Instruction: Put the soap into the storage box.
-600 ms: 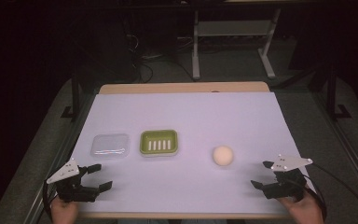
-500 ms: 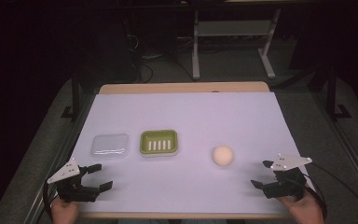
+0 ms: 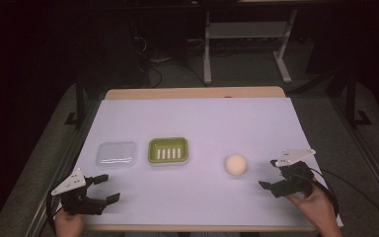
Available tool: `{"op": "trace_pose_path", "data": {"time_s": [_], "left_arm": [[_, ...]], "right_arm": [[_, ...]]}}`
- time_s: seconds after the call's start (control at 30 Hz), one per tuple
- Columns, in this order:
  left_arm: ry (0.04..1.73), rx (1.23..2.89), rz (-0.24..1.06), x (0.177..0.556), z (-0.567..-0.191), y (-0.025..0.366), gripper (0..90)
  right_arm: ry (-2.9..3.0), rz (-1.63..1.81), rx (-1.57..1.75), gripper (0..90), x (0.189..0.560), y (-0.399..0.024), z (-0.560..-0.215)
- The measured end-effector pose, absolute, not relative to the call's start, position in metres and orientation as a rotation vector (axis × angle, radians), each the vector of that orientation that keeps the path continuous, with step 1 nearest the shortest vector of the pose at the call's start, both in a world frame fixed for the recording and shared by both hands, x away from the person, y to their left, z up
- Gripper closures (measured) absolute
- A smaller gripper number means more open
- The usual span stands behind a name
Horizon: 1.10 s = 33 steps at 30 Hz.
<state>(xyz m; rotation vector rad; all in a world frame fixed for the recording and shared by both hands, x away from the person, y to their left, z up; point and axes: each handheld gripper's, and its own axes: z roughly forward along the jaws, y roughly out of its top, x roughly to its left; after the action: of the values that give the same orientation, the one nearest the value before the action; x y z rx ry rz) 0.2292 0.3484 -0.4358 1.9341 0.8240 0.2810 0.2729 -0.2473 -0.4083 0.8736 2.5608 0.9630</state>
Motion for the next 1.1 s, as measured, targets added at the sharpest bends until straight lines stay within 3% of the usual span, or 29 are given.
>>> {"op": "trace_pose_path", "data": {"time_s": [1.1], "left_arm": [[0.834,1.931,0.294,0.229,-0.435,0.350,12.8]], "right_arm": [[2.776,0.742,0.665,16.0,0.335,-0.182,-0.377]]}}
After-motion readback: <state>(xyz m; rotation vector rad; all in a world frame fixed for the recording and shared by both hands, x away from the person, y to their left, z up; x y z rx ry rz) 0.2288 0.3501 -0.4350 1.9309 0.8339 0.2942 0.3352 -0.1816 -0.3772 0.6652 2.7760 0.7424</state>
